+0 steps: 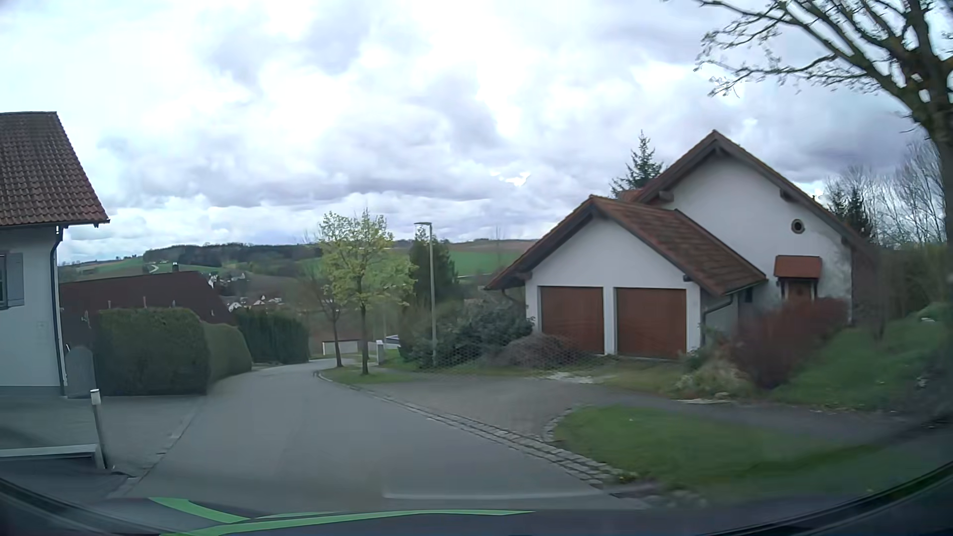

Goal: Follow the waypoints while adhering to traffic rules and regulations

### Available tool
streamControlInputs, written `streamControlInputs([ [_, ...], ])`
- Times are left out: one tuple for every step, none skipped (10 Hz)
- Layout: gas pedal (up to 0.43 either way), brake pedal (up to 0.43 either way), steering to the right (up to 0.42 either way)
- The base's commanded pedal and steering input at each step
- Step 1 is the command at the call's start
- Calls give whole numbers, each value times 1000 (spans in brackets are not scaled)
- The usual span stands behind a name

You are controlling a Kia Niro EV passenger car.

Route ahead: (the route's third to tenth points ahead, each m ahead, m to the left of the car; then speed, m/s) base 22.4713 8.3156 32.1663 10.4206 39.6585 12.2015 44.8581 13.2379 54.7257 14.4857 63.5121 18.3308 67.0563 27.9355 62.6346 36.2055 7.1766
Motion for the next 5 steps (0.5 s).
streamControlInputs([
  [0,98,-194],
  [0,98,-191],
  [0,104,-188],
  [0,98,-184],
  [0,110,-175],
])
